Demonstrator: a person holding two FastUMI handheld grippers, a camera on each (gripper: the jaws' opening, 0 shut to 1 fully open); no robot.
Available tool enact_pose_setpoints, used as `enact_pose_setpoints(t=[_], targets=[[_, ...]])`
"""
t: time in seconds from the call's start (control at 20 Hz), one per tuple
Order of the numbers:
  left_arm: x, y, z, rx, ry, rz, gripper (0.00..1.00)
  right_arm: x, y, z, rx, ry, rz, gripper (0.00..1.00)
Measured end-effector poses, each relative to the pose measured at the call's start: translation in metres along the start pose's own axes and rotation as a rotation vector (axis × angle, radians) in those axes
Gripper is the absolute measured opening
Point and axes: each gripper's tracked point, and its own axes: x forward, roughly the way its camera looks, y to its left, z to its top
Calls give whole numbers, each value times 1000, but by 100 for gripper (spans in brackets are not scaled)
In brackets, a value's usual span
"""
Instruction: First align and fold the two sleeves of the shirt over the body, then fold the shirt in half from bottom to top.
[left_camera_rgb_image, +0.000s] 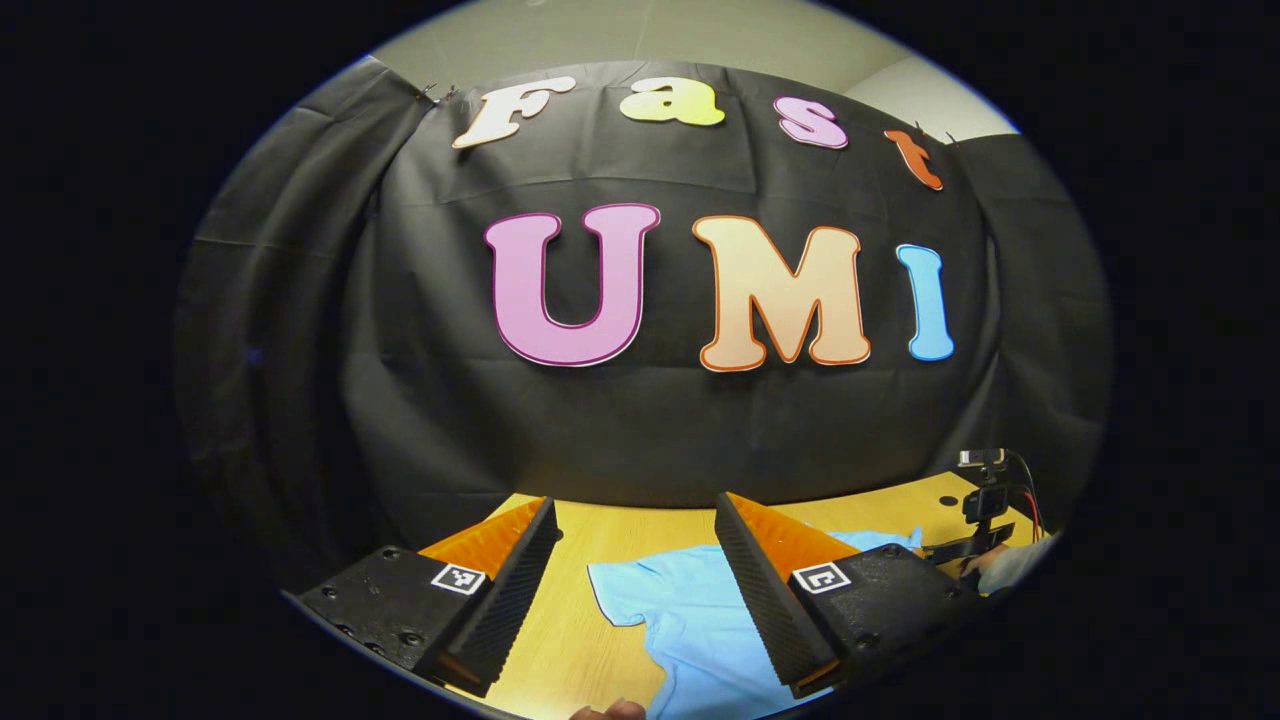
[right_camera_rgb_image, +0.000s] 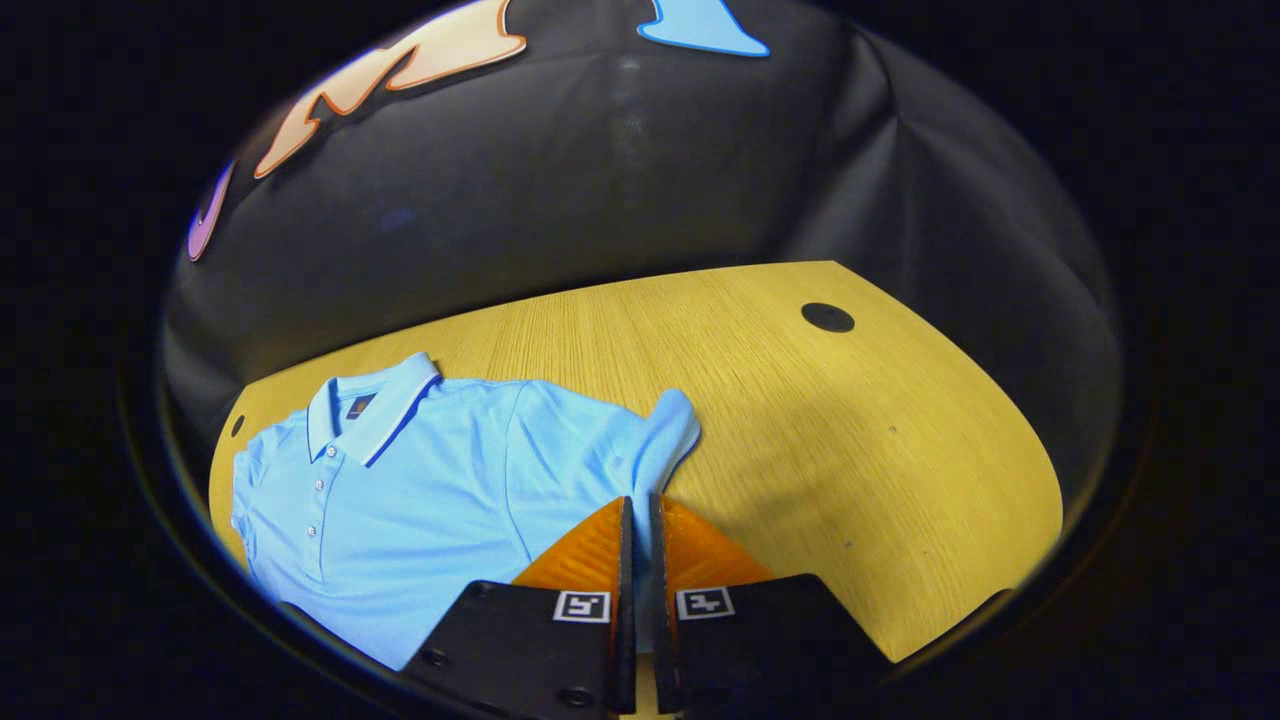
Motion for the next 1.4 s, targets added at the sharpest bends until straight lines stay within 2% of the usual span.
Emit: enact_pose_setpoints(t=[0.05,0.2,0.3,0.45,0.7,0.75,0.8,0.9,1.05,1.4], targets=[[-1,1,0,-1,2,2,95,-2,0,1,7,-3,1,4],[0,4,1,0,-6,9,95,-14,16,21,39,-50,43,4],[1,5,-1,-5,-6,12,95,-25,37,33,55,-80,96,1],[3,5,-6,-24,10,11,95,-38,79,40,58,-105,181,3],[6,8,-22,-29,35,12,95,-37,137,13,43,-64,276,3],[8,10,-27,-23,40,16,95,-38,146,6,38,-47,295,8],[10,11,-32,-17,48,19,95,-40,150,2,24,-38,297,8],[17,18,-47,-4,70,30,95,-46,161,-3,1,-43,324,23],[35,24,-71,-27,112,37,95,-61,160,-4,-57,-72,322,100],[90,37,-144,-39,245,40,95,-128,144,11,-122,-173,330,98]])
